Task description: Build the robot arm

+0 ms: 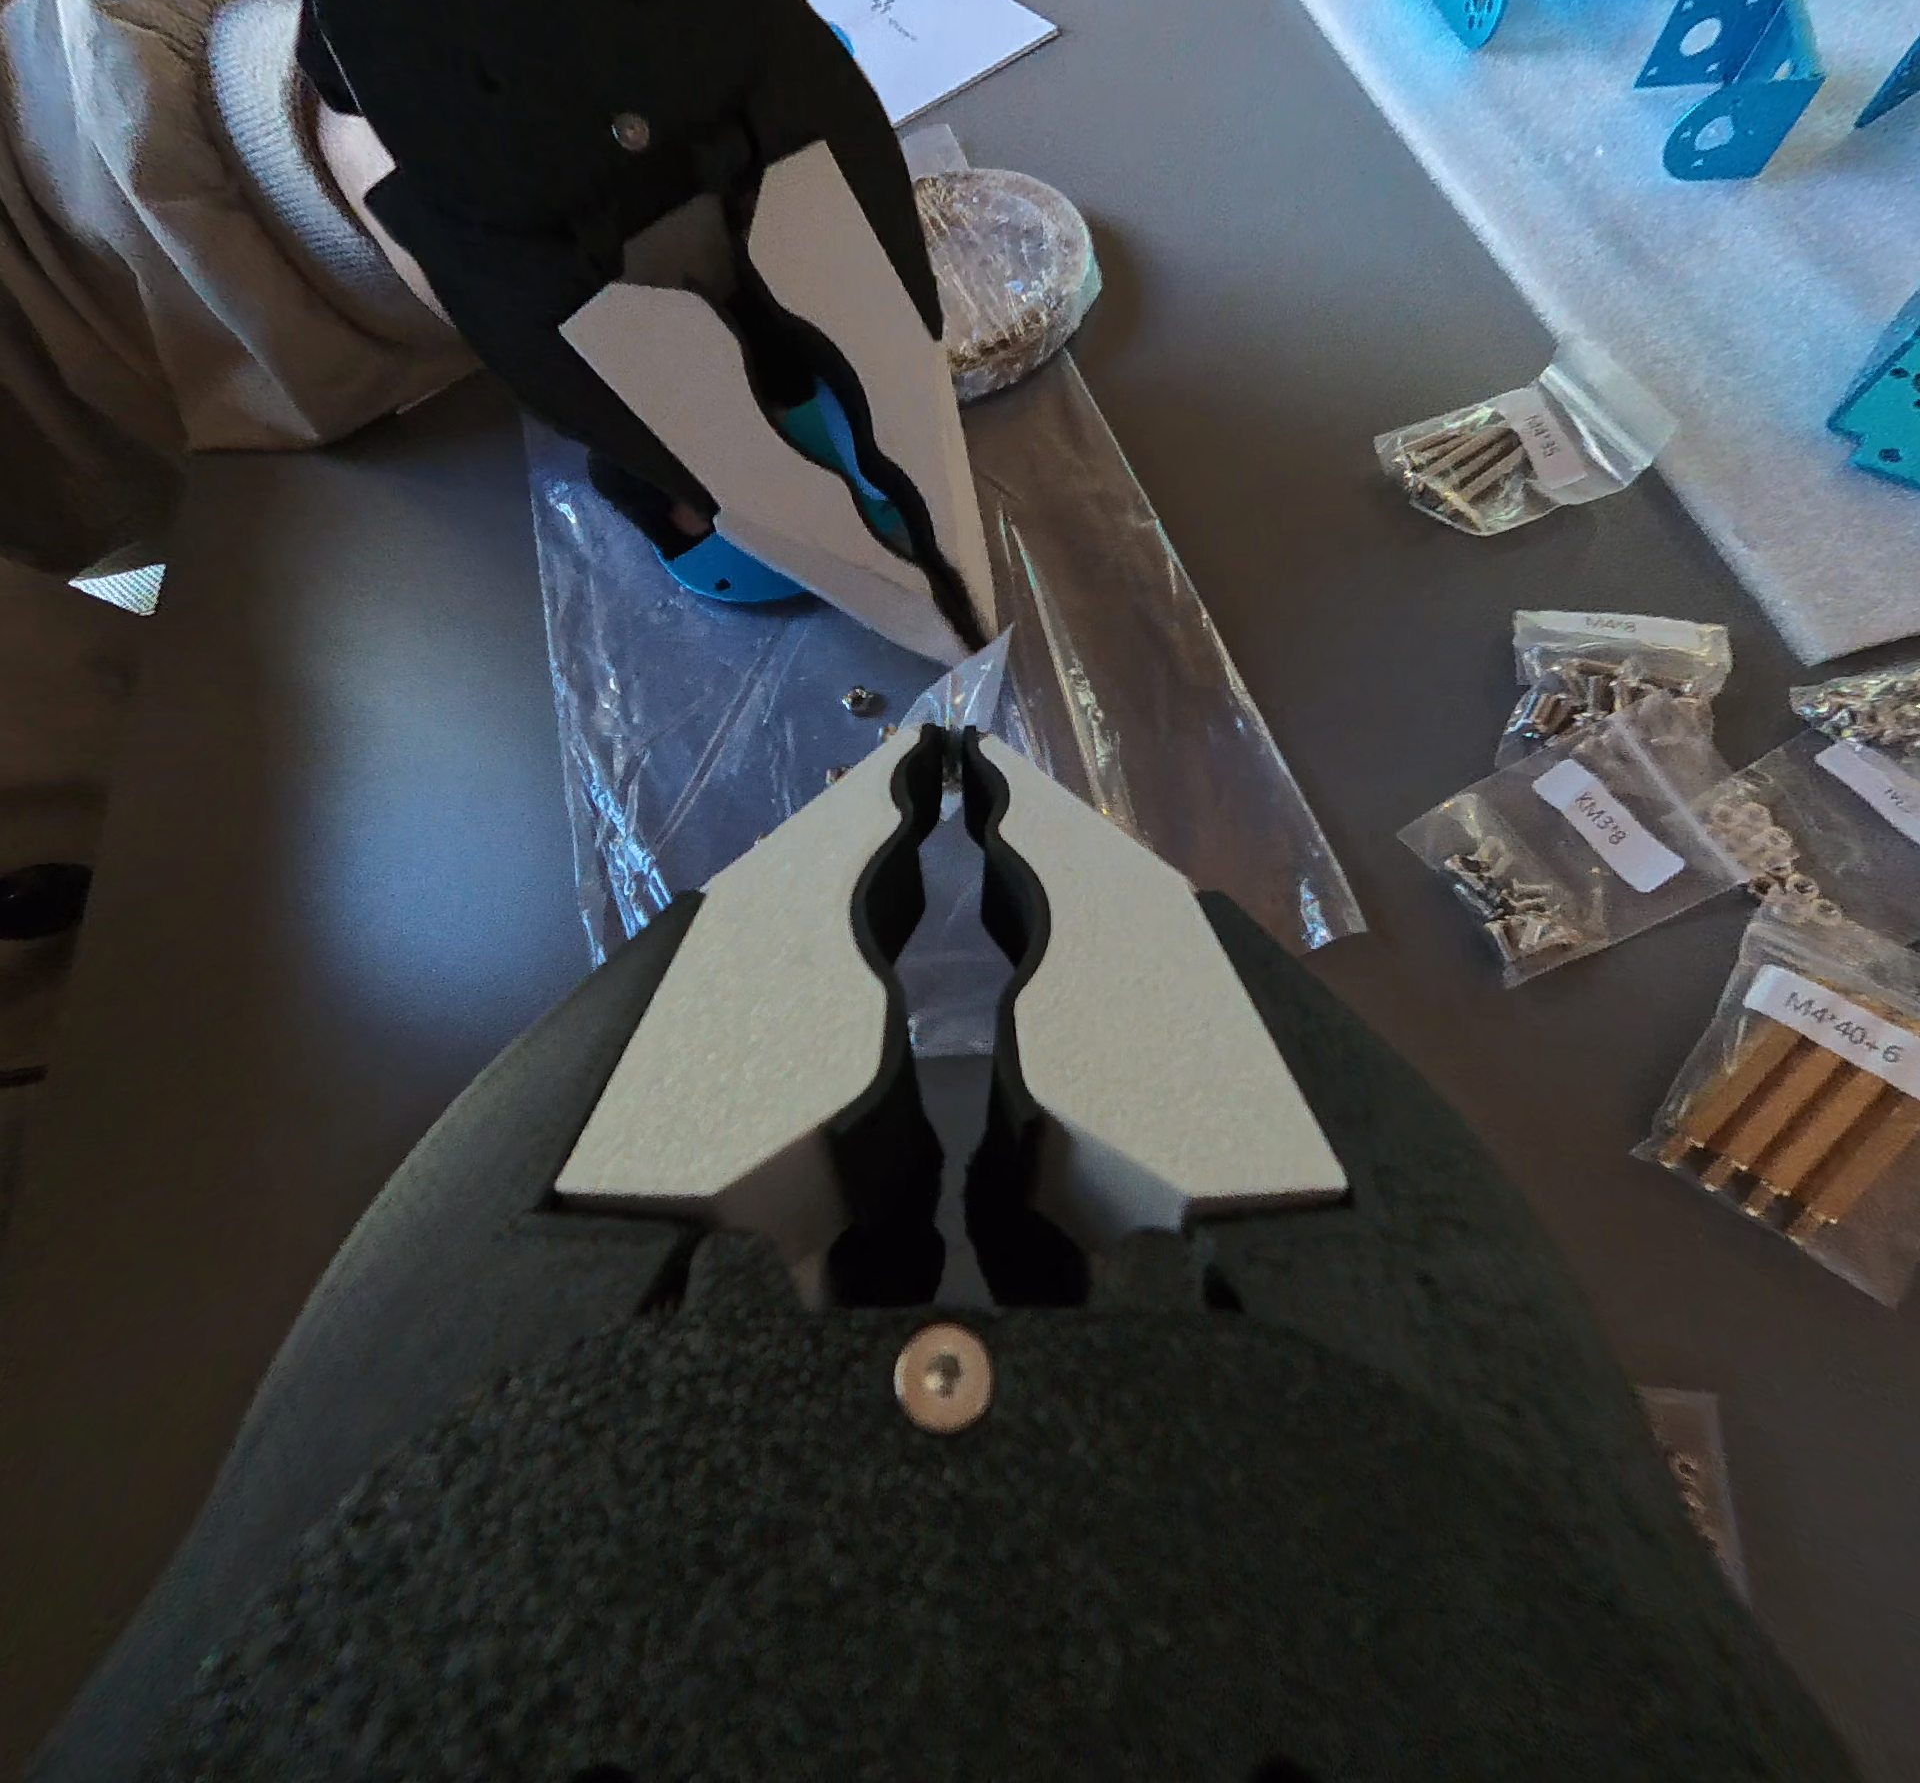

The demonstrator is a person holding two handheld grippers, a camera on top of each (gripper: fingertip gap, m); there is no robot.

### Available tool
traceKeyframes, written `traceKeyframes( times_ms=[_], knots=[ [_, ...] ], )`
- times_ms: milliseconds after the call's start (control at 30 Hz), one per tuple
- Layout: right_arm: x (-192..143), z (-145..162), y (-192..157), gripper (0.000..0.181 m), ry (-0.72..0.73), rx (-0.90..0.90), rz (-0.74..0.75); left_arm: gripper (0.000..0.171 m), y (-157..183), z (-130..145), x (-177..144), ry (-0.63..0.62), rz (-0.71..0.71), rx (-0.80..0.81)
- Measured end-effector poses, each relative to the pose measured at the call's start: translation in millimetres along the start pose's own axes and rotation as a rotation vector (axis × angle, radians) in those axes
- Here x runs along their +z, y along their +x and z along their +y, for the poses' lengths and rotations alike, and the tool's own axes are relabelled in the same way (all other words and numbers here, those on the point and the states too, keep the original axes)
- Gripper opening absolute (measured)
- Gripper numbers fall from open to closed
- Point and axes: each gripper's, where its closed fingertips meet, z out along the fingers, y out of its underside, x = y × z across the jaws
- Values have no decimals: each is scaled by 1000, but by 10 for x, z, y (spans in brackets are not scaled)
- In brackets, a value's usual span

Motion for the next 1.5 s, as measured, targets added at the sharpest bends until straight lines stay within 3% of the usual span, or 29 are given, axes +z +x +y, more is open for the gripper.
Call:
traceKeyframes(
  times_ms=[433, 667, 733, 833, 900, 967, 1067, 1233, 1333, 1400, 1500],
  knots=[
    [-287, -128, 111, 2, 68, -15, 59, 0, -309, -120, -261, 90, -66, -23],
    [-223, -24, 85, 3, -3, -27, 57, 1, -505, -126, -411, 106, -75, -69],
    [-243, -125, 23, 2, 71, -13, 14, 2, -495, -150, -426, 121, -57, -80],
    [-267, -108, 63, 2, 61, 10, 18, 6, -393, -202, -428, 152, -6, -69],
    [-320, -230, -16, 2, 156, 59, -62, 14, -241, -272, -438, 197, 81, -75],
    [-361, -249, 13, 2, 165, 63, -55, 30, -68, -350, -470, 247, 190, -83],
    [-549, -524, -186, 2, 377, 154, -270, 38, 111, -485, -555, 343, 314, -123],
    [-570, -700, -259, 2, 608, 200, -401, 38, 310, -684, -718, 473, 489, -215],
    [-454, -718, -298, 2, 610, 170, -372, 36, 289, -745, -761, 512, 471, -221],
    [-476, -756, -316, 2, 633, 162, -366, 9, 222, -759, -785, 527, 430, -215],
    [-454, -730, -289, 2, 623, 169, -345, 1, 180, -763, -810, 530, 421, -224]
  ],
)
